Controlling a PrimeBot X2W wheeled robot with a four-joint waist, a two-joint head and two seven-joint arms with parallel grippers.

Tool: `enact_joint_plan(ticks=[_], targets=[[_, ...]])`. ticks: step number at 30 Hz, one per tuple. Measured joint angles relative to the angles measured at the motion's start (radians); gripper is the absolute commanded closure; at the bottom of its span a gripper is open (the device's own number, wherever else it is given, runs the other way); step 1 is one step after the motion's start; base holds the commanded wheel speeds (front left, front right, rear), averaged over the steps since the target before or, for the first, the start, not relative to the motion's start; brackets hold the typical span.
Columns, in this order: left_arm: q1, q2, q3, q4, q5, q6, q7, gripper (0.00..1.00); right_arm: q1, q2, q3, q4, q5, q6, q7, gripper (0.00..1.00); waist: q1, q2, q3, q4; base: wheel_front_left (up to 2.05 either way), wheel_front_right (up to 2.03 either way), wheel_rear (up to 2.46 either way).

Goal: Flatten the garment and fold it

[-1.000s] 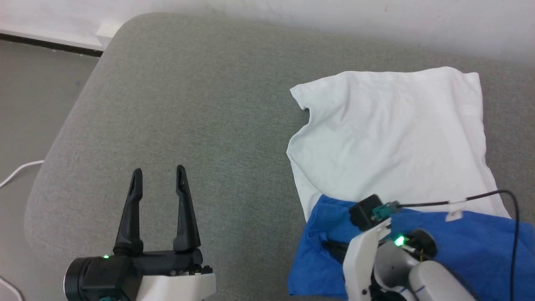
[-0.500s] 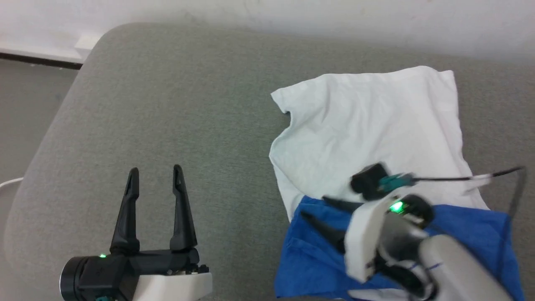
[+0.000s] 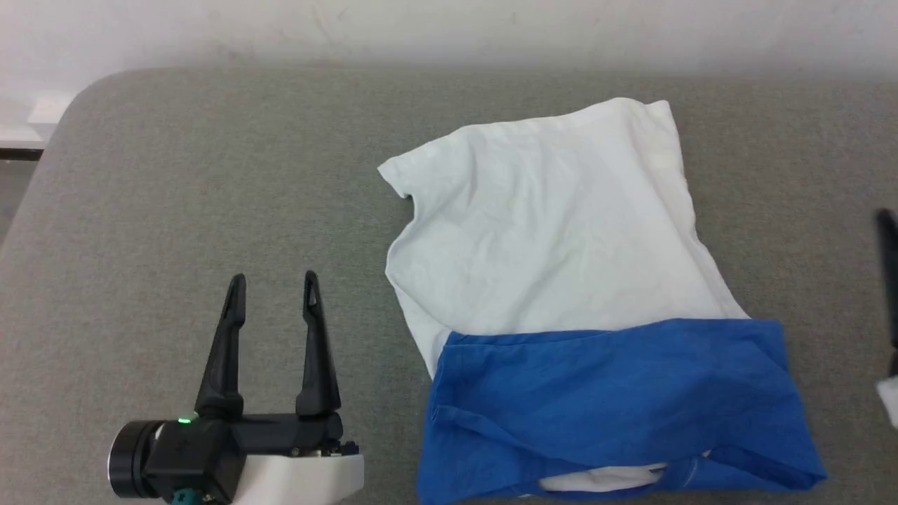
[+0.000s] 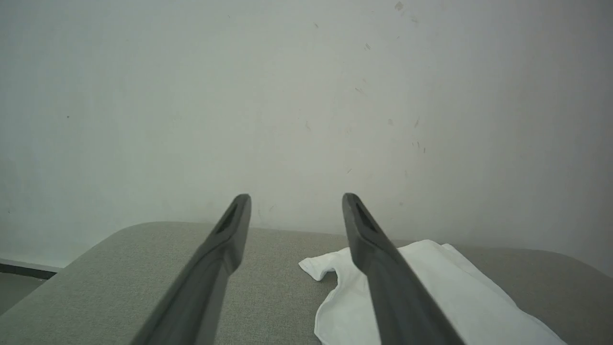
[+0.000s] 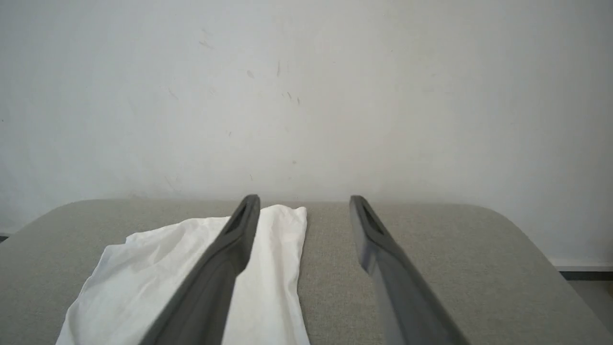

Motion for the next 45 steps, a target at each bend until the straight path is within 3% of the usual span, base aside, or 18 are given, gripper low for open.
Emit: enact_joint_plan(ticks=[5,13,16,25,30,36,45], targets=[[0.001,0.011,-0.015,0.033,0.009,-0.008,0.005,0.00,0.116,0.116,-0.094,-0.013,-0.032,0.000,-0.111,0.00,0.0000,0.0000,0.003,-0.030,0.00,0.00,0.00],[-0.006,0.015,-0.014,0.054,0.009,-0.008,0.019,0.00,0.166,0.163,-0.057,0.015,-0.047,0.000,-0.176,0.00,0.0000,0.0000,0.013,-0.057,0.00,0.00,0.00],[-0.082,0.044,-0.012,0.053,0.017,-0.039,0.067,0.00,0.163,0.163,-0.048,0.009,-0.056,0.000,-0.183,0.00,0.0000,0.0000,0.030,-0.059,0.00,0.00,0.00],[-0.575,0.162,-0.019,0.121,0.023,-0.247,0.454,0.00,0.095,0.102,-0.044,-0.030,-0.030,0.000,-0.193,0.00,0.0002,0.0000,0.128,-0.060,0.00,0.00,0.00],[-0.812,0.167,-0.029,0.232,-0.020,-0.338,0.668,0.00,0.086,0.072,-0.052,-0.046,0.008,0.000,-0.199,0.00,0.0003,0.0000,0.200,-0.062,0.00,0.00,0.00],[-0.962,0.172,-0.058,0.357,-0.054,-0.395,0.874,0.00,0.068,0.031,-0.057,-0.064,0.045,0.000,-0.207,0.00,0.0003,0.0000,0.293,-0.068,0.00,0.00,0.00],[-1.007,0.189,-0.084,0.429,-0.073,-0.394,1.093,0.00,0.044,-0.013,-0.041,-0.059,0.088,0.000,-0.219,0.00,0.0003,0.0000,0.421,-0.097,0.00,0.00,0.00]])
